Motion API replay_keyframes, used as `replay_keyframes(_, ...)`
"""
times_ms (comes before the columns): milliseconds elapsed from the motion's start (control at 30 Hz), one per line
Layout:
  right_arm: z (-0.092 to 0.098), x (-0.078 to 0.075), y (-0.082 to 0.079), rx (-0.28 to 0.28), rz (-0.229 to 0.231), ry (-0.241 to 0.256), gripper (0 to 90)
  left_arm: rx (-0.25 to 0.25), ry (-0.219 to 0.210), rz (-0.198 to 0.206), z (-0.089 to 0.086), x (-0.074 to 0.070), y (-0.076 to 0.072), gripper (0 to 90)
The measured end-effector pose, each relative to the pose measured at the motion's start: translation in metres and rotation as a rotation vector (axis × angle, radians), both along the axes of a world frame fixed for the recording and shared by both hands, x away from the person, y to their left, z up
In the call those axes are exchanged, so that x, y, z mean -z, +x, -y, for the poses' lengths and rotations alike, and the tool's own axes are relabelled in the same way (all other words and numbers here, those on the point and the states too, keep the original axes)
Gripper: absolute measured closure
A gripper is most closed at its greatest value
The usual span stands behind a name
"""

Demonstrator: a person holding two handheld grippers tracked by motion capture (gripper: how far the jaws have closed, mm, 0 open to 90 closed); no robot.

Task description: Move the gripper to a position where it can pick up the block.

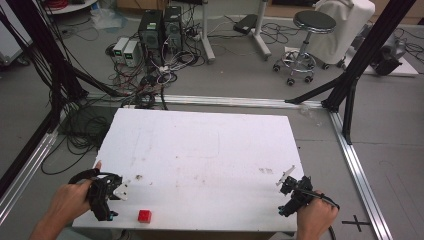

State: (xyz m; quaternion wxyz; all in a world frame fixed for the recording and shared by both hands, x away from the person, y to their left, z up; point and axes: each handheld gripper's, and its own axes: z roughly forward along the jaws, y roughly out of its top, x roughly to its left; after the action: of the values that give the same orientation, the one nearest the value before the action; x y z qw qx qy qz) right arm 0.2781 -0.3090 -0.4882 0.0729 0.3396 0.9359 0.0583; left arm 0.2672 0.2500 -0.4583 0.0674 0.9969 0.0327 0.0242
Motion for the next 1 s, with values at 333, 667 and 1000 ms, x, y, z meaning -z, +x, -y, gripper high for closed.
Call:
replay_keyframes(333,0.0,0.0,0.0,0.004,0.003,0.008,4.7,0.044,0.005,0.013,0.025,-0.002,-0.004,24.3)
replay_keyframes(667,0.0,0.0,0.0,0.003,0.007,0.012,4.7,0.08,0.011,-0.003,0.044,0.011,-0.008,24.1)
replay_keyframes(1000,0.001,0.0,0.0,0.003,0.003,0.014,4.7,0.093,0.04,-0.022,0.06,0.026,-0.012,24.0)
